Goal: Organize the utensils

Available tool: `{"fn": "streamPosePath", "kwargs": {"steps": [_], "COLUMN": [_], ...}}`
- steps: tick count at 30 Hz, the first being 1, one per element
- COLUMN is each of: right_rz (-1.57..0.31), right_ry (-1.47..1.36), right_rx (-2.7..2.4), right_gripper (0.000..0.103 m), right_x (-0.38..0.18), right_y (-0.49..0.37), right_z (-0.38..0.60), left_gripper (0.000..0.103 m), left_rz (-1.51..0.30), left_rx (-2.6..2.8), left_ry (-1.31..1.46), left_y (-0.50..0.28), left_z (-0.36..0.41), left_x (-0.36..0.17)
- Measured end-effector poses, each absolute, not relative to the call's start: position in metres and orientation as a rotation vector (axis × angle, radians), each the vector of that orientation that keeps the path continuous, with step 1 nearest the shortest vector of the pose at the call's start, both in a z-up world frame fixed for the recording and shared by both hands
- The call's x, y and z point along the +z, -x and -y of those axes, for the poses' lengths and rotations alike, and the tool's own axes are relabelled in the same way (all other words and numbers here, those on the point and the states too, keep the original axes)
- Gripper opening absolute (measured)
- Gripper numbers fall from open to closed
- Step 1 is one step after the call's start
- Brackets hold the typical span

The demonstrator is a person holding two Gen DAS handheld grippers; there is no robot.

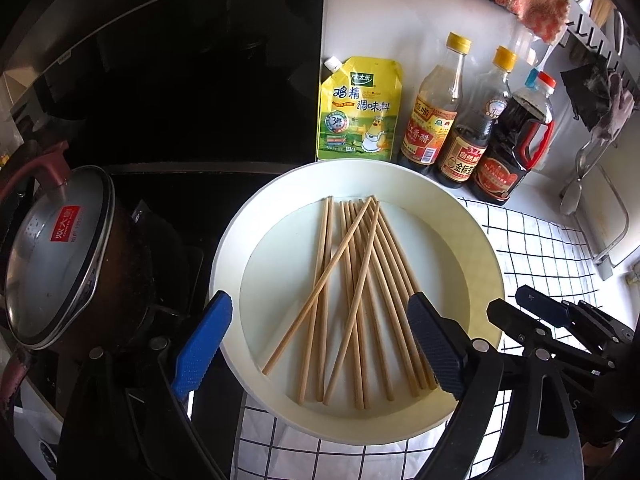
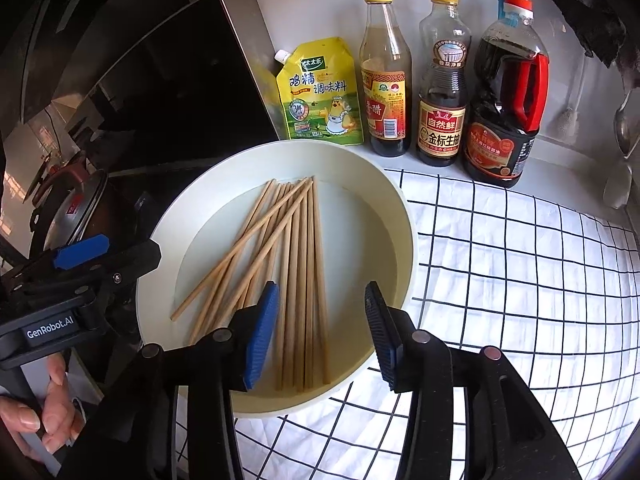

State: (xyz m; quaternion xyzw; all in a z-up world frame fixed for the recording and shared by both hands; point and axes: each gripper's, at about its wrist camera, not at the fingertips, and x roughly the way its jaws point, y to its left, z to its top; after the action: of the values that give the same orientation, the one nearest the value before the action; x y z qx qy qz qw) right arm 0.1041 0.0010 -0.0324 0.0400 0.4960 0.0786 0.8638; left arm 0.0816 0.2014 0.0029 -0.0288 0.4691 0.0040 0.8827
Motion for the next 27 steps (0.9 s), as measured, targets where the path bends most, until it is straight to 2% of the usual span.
{"fn": "streamPosePath", "kwargs": {"steps": [14,27], "right_rz": [-1.038,-1.036], "right_ry": [-0.085,-0.083], "right_rx": [0.161,0.161], "right_gripper": [0.047,0.053], "right_x": [-0.0316,-0.0270], "right_y": [-0.1029,-0.1038], "right_z": [-0.0009,-0.0006], "left_gripper": [0.088,0.093], "left_rz": [-0.977,-0.964], "left_rx": [0.025,0.042], "left_ry": [0.058,0.055], "left_y": [-0.0810,-0.0794], "left_z": [-0.2059,-0.2108], "left_x": [0.0017,0.0066]}}
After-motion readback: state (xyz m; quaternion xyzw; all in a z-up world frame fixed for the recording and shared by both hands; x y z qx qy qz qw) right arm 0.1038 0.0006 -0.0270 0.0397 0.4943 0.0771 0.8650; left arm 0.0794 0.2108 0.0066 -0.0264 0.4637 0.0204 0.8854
